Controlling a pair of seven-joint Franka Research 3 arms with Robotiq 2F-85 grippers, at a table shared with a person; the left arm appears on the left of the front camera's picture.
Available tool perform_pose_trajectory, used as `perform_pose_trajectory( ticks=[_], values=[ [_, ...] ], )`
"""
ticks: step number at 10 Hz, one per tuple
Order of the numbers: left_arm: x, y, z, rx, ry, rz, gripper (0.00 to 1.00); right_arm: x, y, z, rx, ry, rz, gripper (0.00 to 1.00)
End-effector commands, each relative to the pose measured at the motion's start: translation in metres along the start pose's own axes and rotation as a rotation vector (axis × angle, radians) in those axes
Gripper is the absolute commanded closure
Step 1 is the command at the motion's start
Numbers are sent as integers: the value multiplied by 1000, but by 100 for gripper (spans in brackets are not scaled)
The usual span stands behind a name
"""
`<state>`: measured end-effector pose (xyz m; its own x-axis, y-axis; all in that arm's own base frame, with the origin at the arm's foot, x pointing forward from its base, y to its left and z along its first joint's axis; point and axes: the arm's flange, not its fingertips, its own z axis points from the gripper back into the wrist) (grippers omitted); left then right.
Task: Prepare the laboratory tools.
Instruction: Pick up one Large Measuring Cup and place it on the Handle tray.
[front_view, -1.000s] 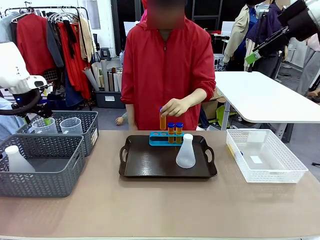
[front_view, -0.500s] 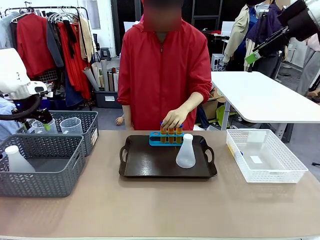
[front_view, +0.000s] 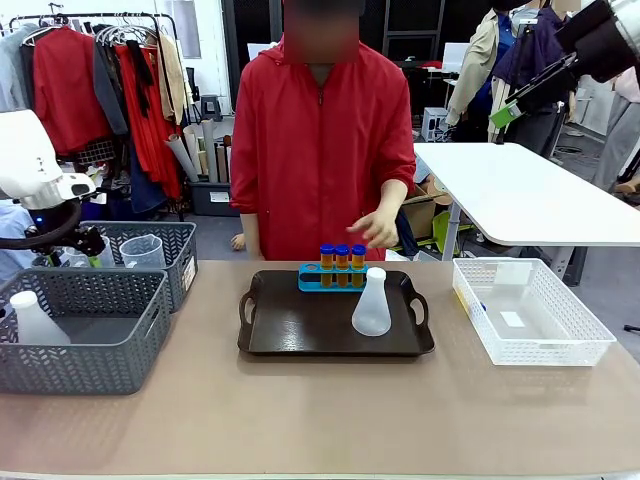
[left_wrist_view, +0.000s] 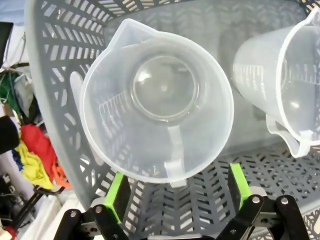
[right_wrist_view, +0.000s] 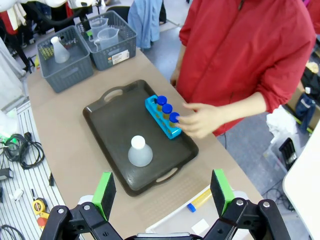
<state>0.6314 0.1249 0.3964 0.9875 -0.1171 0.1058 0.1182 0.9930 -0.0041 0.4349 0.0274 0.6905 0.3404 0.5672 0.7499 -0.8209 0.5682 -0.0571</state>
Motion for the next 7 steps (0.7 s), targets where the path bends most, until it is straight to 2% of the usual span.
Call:
perform_pose_trajectory(
  ticks=[1,3,4,7],
  values=[
    [7,2,-1,2,-8,17,0,1,0,1,3,-8,4,0],
    [9,2,-7,13,7,22,0,1,0,1,3,-8,4,0],
    [10,3,-6,21,4,27,15,1,0,1,3,-8,4,0],
    [10,7,-3,31,-8,33,72,1,0,1,3,-8,4,0]
  ],
)
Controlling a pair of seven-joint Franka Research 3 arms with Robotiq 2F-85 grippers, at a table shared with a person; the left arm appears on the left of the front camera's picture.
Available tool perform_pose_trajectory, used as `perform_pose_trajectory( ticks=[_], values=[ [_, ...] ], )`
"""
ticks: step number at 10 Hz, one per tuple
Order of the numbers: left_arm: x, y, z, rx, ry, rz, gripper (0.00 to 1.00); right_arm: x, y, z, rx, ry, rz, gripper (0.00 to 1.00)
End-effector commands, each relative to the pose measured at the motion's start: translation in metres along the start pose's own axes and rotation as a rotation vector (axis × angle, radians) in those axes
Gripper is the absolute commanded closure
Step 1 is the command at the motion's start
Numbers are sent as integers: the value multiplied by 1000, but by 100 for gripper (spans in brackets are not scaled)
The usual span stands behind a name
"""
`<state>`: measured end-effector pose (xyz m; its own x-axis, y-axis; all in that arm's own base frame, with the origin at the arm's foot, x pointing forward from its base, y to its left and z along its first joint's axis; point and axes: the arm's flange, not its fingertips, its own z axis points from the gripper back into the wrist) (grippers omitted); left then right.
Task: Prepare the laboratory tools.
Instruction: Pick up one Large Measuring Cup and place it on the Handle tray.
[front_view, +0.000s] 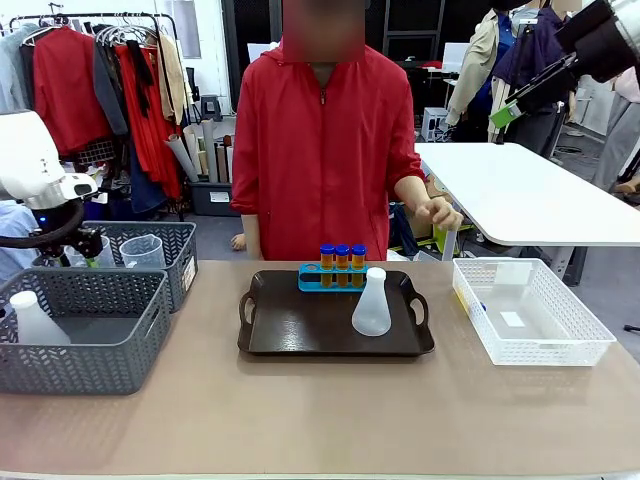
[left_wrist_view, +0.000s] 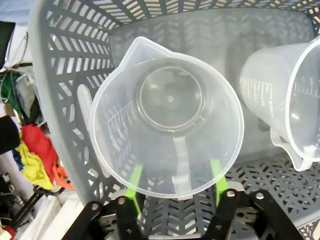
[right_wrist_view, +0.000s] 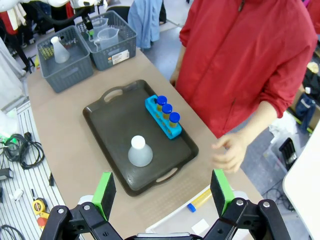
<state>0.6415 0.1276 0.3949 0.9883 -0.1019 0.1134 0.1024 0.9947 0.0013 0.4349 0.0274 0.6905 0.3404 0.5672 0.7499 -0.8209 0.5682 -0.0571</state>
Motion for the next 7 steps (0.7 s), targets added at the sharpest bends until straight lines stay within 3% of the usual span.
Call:
perform_pose_trajectory(
  ticks=[1,2,7],
  values=[
    [0,3,1,24,-3,24,92,1,0,1,3,-8,4,0],
    [0,4,2,25,-1,26,100,1,0,1,3,-8,4,0],
    [-1,7,24,12,-14,30,100,1,0,1,3,-8,4,0]
  ],
)
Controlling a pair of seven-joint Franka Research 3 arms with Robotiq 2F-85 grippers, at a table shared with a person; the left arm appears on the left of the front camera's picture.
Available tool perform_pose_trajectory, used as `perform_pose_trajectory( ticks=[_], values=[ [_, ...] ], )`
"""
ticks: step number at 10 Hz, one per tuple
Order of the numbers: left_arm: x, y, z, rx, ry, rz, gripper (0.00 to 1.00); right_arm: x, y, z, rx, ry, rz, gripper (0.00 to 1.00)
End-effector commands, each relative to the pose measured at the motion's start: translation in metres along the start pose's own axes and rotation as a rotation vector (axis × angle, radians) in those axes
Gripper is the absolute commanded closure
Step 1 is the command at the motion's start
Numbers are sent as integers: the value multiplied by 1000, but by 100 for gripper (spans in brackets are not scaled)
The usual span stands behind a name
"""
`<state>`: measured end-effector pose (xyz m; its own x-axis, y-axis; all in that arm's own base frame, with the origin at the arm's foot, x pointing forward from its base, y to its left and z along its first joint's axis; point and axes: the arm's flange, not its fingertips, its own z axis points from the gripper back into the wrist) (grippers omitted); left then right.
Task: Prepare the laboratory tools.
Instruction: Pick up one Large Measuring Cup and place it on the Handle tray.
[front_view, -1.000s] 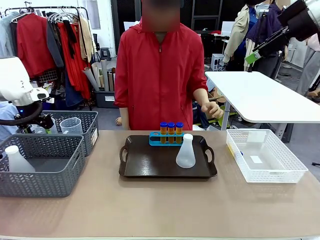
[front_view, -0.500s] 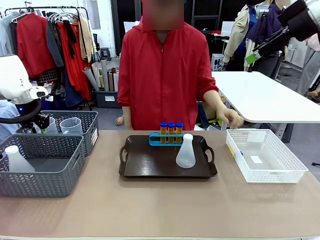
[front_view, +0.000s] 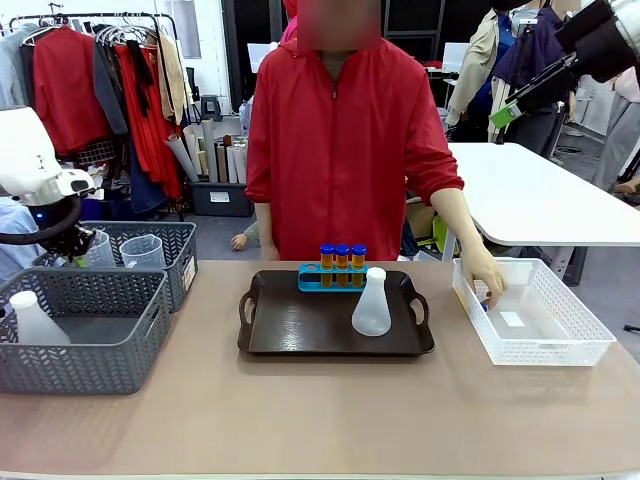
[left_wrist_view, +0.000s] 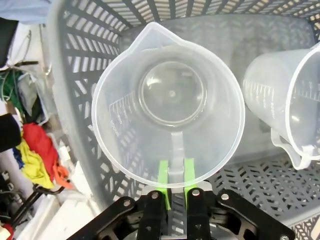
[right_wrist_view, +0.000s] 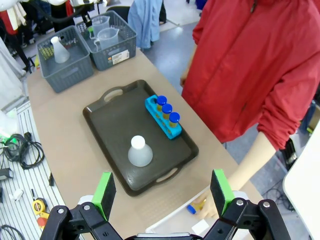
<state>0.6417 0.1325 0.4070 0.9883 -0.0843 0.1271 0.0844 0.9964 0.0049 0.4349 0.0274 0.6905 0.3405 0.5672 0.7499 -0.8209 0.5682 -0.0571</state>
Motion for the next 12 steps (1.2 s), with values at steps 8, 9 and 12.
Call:
perform_pose_trajectory(
  ticks=[8,9,12],
  values=[
    [-4,6,177,-63,-34,-176,100,1,0,1,3,-8,4,0],
    [-4,3,197,-73,-57,-230,100,1,0,1,3,-8,4,0],
    [-9,-5,250,-69,-69,-319,100,1,0,1,3,-8,4,0]
  ],
)
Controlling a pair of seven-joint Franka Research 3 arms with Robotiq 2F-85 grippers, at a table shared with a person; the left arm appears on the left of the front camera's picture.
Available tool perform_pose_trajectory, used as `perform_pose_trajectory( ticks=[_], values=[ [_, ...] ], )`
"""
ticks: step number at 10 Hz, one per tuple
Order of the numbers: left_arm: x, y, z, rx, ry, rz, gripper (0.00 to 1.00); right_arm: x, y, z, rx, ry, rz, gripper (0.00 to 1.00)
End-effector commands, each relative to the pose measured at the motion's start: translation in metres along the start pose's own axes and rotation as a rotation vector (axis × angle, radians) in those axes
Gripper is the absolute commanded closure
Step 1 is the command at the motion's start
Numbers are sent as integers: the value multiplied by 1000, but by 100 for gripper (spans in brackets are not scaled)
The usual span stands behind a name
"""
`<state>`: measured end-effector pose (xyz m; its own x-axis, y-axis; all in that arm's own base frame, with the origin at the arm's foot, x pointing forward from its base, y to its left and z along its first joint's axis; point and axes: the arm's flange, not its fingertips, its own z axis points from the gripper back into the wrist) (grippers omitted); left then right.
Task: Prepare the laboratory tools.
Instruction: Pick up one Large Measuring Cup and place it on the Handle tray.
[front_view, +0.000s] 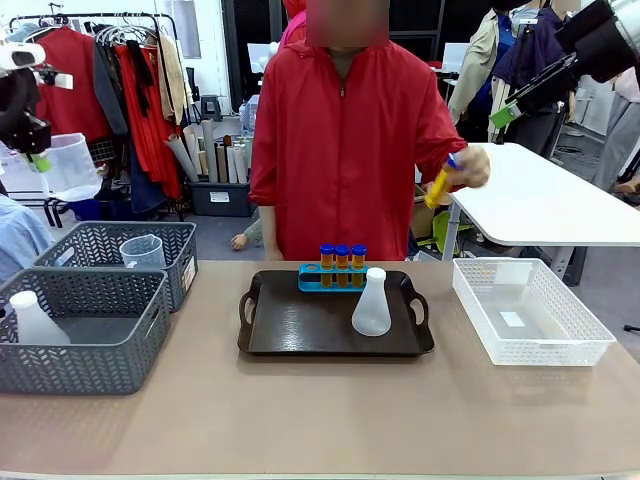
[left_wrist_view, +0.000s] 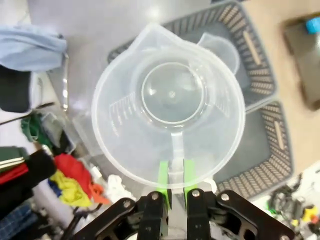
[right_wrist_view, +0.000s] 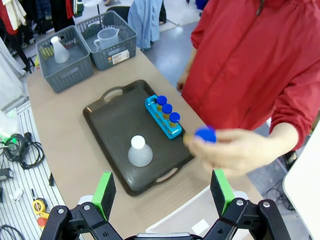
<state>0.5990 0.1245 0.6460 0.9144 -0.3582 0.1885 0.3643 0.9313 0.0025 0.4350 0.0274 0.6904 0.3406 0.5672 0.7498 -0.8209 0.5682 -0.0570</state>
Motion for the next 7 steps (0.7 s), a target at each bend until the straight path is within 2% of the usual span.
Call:
perform_pose_trajectory(
  ticks=[1,7],
  values=[
    [-1,4,18,-25,-22,-54,100,1,0,1,2,-8,4,0],
    [-1,-2,11,1,-7,-22,100,1,0,1,2,-8,4,0]
  ],
)
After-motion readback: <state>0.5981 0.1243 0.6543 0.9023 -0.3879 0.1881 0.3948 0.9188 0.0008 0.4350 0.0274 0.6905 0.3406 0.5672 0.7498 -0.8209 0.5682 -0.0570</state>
